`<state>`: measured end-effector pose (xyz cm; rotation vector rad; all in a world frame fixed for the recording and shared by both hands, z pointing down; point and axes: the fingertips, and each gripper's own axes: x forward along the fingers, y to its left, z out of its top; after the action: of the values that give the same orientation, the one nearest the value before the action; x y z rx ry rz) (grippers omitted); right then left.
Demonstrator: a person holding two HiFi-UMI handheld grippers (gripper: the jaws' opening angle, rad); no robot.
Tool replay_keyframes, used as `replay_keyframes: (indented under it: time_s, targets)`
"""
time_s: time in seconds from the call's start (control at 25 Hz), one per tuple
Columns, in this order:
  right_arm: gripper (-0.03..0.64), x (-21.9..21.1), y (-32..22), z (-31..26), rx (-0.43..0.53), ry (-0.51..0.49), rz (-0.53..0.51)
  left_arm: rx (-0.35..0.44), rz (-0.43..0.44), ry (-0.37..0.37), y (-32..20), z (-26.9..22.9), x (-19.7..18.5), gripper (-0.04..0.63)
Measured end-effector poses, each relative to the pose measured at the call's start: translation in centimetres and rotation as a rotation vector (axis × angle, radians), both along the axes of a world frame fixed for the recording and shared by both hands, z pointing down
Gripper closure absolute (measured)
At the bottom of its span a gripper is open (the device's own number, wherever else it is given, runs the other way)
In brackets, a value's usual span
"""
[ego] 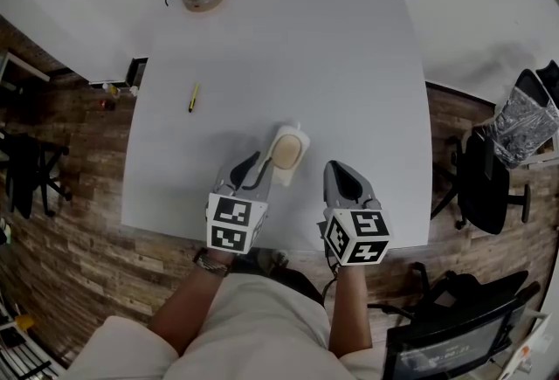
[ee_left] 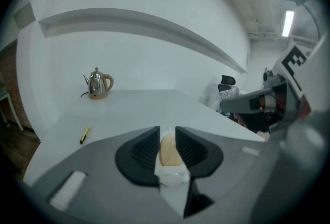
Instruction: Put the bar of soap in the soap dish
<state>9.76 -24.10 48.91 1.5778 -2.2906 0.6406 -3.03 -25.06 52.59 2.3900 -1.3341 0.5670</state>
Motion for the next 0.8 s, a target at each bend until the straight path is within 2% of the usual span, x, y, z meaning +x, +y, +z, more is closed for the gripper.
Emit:
replay_keyframes:
  time_s: [0.8]
  targets:
    - [0.615,-0.4,2.0,-2.5,0.069,0.004,-0.017,0.068,-0.002,0.050,2.2,-4.1,0.1,0.543]
